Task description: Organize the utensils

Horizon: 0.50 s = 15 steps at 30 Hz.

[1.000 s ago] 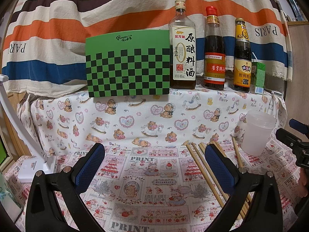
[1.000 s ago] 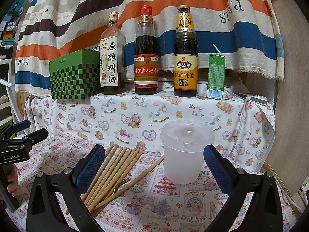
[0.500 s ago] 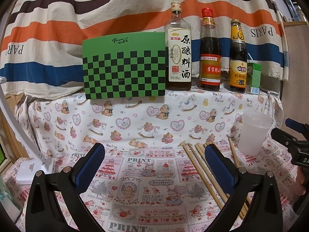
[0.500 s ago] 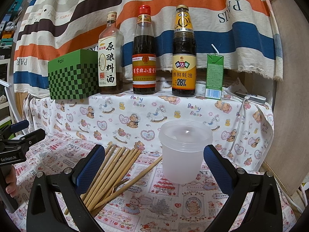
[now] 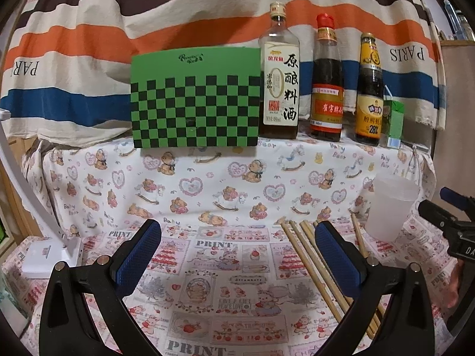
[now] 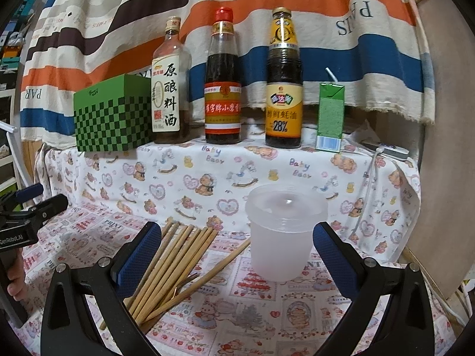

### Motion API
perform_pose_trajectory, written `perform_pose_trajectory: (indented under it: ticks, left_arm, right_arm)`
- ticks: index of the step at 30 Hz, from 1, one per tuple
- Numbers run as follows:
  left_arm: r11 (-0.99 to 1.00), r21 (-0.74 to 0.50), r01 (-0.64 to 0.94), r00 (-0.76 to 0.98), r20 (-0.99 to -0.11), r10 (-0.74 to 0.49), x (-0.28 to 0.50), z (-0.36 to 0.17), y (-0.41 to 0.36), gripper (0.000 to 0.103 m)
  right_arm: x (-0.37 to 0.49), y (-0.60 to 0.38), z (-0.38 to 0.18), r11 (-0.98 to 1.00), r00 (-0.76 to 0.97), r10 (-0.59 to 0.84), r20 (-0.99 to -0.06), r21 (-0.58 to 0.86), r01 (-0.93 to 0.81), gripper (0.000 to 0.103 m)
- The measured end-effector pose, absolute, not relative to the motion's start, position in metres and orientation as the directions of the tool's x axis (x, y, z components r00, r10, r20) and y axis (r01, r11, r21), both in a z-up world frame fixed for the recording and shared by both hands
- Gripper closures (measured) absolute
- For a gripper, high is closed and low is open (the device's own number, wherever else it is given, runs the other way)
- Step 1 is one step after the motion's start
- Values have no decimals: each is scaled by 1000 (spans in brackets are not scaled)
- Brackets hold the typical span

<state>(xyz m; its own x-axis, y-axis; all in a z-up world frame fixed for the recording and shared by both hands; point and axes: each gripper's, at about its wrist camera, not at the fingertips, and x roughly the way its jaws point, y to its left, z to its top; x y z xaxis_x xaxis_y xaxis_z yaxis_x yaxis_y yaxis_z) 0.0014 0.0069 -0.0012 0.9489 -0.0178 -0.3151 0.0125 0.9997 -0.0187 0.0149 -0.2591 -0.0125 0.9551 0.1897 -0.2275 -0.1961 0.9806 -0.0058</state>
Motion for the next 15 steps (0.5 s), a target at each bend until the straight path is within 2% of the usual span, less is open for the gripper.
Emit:
perform_pose_trajectory:
  ticks: [12, 15]
  left_arm:
    - [997, -1, 78, 952, -296, -75, -5, 1, -1, 0]
    - [997, 1, 71, 952, -300, -68, -5, 1, -1, 0]
  right_arm:
    - [11, -269, -11, 991, 968, 131, -214, 31, -127, 0]
    - [15, -269, -11, 989, 960, 148, -237, 36, -143, 0]
